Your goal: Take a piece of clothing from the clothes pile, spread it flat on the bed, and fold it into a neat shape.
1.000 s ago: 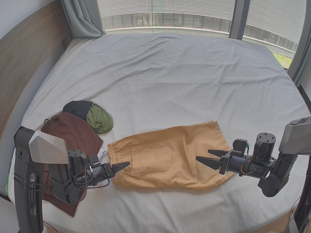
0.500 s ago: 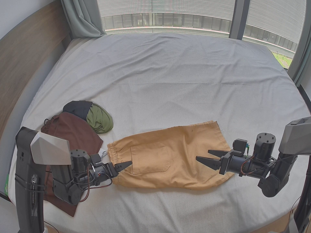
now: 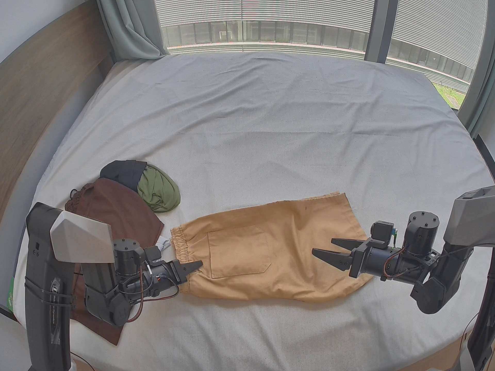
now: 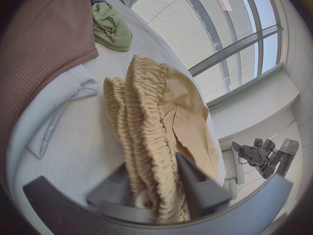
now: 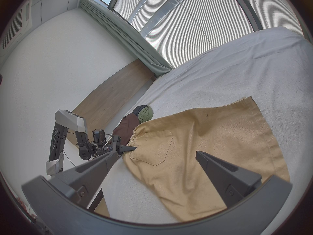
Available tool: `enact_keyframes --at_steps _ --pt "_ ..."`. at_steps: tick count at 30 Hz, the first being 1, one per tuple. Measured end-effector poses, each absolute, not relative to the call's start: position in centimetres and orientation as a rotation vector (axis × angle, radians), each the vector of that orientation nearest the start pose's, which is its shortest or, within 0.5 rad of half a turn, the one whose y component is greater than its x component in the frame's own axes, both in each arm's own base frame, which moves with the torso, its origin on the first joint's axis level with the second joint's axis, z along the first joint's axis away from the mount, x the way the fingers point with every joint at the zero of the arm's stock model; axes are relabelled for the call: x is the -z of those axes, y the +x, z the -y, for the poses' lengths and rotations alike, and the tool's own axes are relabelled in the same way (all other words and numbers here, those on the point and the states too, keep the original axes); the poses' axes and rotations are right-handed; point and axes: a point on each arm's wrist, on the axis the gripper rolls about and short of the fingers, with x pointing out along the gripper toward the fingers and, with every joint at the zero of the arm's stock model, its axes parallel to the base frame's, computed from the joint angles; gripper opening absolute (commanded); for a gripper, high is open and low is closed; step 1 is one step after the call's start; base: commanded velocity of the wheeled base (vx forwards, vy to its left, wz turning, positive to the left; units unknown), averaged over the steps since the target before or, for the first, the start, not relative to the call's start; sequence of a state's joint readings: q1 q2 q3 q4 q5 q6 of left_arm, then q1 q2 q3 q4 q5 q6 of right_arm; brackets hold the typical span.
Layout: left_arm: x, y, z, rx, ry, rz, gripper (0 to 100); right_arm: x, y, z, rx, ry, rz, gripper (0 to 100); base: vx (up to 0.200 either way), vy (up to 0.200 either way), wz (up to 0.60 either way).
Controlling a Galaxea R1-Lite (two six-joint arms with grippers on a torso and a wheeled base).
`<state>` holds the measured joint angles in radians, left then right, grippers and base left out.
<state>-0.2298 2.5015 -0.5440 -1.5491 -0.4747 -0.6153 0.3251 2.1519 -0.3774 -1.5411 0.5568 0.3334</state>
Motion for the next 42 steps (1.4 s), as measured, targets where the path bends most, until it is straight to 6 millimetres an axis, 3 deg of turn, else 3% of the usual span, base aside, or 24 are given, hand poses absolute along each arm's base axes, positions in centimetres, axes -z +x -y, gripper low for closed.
enact_keyframes --at_steps 11,42 --pt "4.9 32.5 8.4 0.550 -0.631 -0.611 0 -3.7 28.2 -10.4 -0.814 0.337 -0.395 100 0.000 0.000 0.00" --pt "1.9 31.7 7.9 0.620 -0.640 -0.577 0 -2.6 28.5 -10.1 -0.796 0.341 -0.427 100 0.000 0.000 0.00"
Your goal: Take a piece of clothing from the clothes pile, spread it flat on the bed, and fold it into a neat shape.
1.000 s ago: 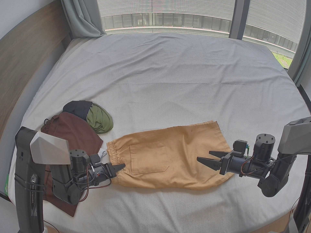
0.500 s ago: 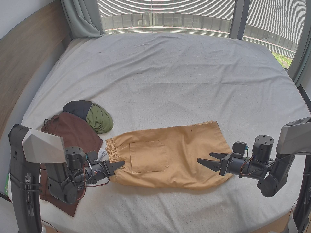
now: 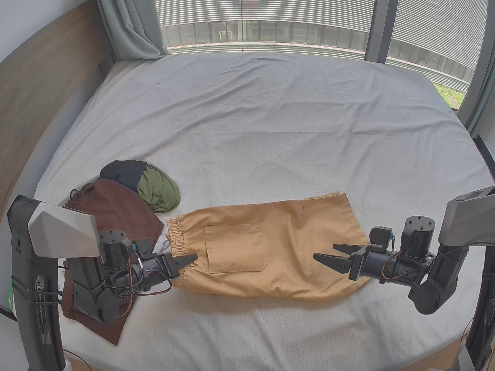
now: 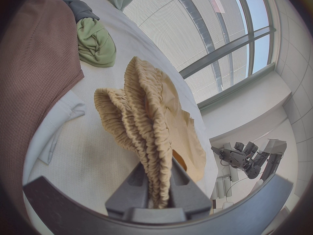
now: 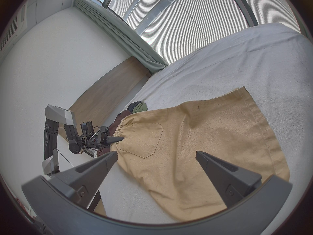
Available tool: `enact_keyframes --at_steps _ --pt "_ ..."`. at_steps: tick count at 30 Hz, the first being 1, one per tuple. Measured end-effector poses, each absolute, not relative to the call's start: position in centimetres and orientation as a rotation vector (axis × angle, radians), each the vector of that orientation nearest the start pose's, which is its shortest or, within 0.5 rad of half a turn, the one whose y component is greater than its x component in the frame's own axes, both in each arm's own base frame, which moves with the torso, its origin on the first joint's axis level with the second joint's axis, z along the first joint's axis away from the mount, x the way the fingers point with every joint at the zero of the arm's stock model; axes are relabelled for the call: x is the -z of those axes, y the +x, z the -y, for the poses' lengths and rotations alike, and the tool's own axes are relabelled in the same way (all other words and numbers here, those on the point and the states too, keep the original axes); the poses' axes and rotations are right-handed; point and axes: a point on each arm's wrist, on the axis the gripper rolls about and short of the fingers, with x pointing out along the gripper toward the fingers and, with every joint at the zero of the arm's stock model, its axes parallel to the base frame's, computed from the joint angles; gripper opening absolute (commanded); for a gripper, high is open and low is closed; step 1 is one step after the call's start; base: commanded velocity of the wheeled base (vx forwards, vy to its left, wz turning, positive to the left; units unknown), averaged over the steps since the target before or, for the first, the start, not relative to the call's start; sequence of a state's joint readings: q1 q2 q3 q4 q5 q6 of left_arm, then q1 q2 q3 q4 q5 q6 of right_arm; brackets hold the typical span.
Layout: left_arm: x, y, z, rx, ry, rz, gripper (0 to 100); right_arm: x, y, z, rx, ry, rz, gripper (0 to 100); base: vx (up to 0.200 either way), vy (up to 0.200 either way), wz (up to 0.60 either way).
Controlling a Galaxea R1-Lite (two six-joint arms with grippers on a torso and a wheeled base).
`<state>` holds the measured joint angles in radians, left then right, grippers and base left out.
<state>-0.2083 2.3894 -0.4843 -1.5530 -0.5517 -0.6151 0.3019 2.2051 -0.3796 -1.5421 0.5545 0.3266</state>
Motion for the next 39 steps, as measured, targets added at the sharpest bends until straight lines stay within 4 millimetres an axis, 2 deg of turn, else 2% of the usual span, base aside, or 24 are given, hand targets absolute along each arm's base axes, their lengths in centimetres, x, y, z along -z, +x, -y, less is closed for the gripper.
enact_keyframes --at_steps 16,27,39 --pt "1.1 31.4 7.7 0.625 -0.637 -0.562 0 -2.3 28.5 -10.1 -0.794 0.342 -0.437 100 0.000 0.000 0.00" --pt "0.1 31.0 6.0 0.627 -0.652 -0.546 0 -2.3 28.4 -10.3 -0.798 0.338 -0.436 100 0.000 0.000 0.00" --pt "-0.6 30.0 5.0 0.617 -0.661 -0.552 0 -2.2 28.3 -10.5 -0.803 0.314 -0.432 100 0.000 0.000 0.00"
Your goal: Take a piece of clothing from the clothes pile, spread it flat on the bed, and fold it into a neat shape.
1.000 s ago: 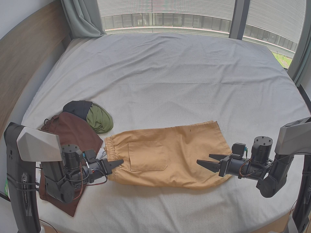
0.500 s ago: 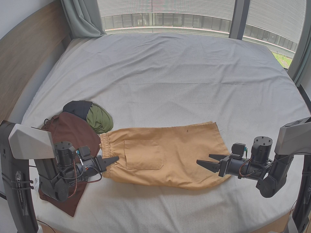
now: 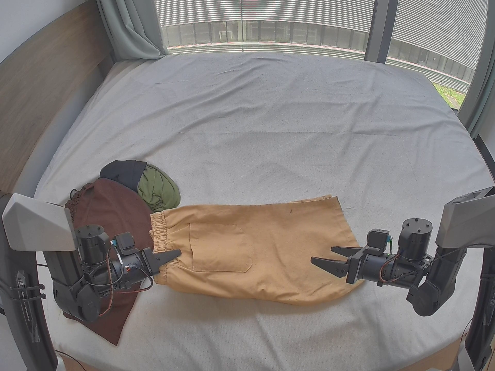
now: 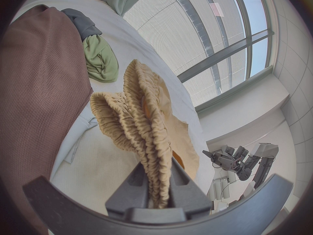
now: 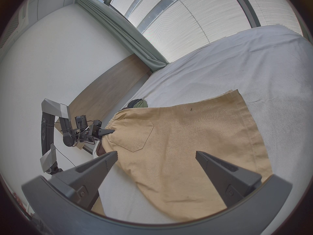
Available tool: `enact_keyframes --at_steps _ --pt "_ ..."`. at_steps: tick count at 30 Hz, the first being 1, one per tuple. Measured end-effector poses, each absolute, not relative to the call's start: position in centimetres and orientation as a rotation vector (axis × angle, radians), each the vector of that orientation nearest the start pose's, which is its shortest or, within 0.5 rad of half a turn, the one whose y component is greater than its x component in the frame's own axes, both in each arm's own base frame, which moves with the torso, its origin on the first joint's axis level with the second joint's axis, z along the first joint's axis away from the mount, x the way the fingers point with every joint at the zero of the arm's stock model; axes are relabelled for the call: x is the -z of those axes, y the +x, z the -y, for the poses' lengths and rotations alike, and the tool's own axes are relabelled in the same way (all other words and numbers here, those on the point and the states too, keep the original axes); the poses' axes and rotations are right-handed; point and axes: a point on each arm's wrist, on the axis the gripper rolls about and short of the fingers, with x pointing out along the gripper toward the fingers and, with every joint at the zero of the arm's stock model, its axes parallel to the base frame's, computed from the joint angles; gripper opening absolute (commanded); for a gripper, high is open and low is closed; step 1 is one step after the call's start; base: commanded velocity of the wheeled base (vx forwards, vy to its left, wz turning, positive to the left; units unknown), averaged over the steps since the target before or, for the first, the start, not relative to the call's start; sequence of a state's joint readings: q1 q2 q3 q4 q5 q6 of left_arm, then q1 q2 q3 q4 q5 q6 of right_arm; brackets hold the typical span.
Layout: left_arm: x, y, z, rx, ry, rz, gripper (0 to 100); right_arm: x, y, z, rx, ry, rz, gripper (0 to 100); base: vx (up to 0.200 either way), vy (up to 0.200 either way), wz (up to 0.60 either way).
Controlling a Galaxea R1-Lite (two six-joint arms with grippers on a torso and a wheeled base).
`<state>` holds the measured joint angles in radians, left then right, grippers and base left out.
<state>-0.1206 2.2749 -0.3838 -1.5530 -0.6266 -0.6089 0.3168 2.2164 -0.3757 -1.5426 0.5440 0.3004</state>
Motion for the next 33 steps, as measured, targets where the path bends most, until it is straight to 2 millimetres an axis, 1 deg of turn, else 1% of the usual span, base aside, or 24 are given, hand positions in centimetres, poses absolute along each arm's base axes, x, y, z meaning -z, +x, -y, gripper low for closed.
enact_keyframes --at_steps 12,16,23,33 --pt "-1.6 28.8 3.7 0.614 -0.674 -0.553 0 -2.2 28.3 -10.5 -0.805 0.312 -0.431 100 0.000 0.000 0.00" --pt "-1.8 28.5 3.0 0.607 -0.683 -0.549 0 -2.2 28.3 -10.6 -0.806 0.311 -0.431 100 0.000 0.000 0.00" --pt "-2.2 28.2 2.0 0.600 -0.678 -0.534 0 -2.3 28.2 -10.8 -0.813 0.310 -0.430 100 0.000 0.000 0.00" --pt "-2.3 27.8 1.2 0.593 -0.677 -0.529 0 -2.3 28.1 -10.8 -0.816 0.309 -0.429 100 0.000 0.000 0.00"
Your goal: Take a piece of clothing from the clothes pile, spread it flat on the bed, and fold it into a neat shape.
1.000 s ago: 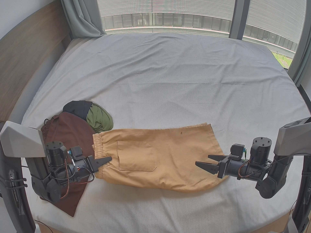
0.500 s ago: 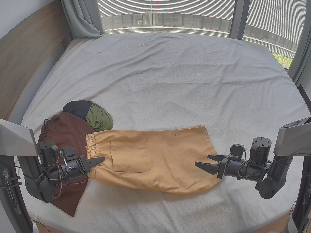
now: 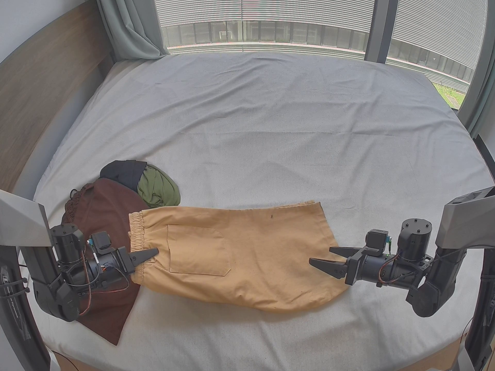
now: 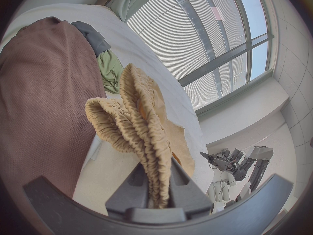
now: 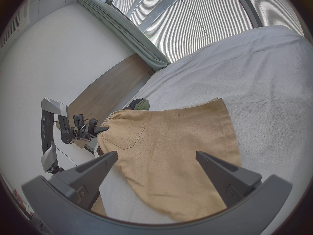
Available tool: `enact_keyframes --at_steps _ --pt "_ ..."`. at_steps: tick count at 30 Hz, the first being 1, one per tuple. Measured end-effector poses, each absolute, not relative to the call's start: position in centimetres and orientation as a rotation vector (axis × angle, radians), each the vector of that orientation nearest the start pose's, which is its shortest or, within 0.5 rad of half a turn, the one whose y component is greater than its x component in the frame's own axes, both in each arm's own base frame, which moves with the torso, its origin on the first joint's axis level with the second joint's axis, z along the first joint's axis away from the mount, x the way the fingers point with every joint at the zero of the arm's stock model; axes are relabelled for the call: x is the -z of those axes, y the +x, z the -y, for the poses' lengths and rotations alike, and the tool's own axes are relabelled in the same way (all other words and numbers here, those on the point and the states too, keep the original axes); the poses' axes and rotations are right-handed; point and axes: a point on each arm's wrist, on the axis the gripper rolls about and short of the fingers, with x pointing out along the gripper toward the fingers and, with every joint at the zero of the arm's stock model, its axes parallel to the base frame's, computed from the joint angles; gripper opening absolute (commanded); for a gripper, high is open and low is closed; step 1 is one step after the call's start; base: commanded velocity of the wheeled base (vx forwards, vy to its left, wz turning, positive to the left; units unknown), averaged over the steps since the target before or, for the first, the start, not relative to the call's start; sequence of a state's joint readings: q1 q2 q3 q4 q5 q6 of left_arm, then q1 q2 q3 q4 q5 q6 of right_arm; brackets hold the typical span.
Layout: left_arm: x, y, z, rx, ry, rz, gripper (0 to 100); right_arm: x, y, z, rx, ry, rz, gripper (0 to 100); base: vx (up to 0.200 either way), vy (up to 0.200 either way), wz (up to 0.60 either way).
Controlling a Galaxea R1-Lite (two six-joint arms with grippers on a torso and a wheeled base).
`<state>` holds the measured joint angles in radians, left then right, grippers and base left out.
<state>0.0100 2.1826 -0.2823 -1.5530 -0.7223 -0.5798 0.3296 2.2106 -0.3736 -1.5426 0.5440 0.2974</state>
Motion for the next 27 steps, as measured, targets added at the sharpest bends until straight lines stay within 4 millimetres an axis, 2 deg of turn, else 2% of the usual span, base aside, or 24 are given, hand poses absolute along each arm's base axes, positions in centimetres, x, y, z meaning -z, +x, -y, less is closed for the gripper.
enact_keyframes --at_steps 11,27 --pt "-2.4 27.4 0.9 0.604 -0.631 -0.516 0 -2.3 27.9 -11.2 -0.822 0.293 -0.428 100 0.000 0.000 0.00" --pt "-3.7 27.3 2.4 0.664 -0.610 -0.488 0 -2.3 27.8 -11.3 -0.830 0.288 -0.429 100 0.000 0.000 0.00"
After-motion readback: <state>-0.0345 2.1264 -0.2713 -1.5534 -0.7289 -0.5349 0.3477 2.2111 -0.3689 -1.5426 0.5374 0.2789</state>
